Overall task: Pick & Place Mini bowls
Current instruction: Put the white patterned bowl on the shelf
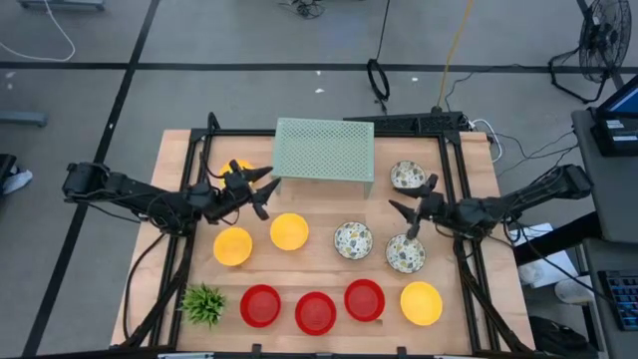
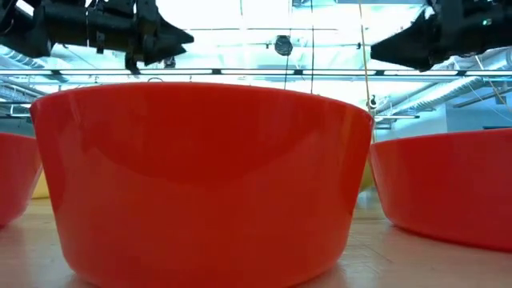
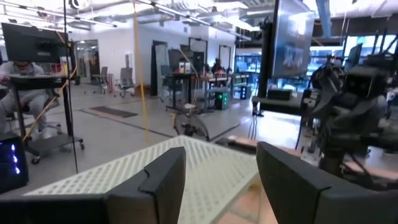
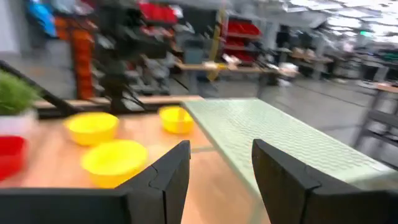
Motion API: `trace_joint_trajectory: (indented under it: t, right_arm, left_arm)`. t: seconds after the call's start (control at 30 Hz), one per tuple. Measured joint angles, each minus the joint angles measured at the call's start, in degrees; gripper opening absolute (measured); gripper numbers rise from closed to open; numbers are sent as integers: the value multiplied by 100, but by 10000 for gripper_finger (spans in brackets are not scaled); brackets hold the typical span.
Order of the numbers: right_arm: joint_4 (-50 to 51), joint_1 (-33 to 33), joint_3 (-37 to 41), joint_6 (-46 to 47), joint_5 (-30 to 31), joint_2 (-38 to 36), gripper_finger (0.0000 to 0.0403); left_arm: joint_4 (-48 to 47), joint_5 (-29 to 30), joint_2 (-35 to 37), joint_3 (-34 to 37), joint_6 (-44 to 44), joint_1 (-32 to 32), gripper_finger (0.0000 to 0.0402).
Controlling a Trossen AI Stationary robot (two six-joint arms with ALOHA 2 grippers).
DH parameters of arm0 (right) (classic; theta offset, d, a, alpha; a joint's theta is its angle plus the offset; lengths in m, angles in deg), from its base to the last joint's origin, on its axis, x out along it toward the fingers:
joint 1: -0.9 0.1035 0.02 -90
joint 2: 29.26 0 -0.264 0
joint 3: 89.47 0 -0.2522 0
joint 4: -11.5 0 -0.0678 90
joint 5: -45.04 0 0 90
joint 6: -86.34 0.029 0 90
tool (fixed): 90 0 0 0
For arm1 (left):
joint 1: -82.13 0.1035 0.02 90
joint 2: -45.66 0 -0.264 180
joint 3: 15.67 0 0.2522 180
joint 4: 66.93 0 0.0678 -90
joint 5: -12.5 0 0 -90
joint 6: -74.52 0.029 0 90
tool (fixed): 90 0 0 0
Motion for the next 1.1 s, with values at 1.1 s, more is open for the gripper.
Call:
trace_joint_trajectory:
  t: [1.1]
  right_arm:
    - [6100, -2596, -2583, 3159, -2568, 2274, 160]
  left_arm:
    - [-622, -609, 0, -164, -1530, -11, 200]
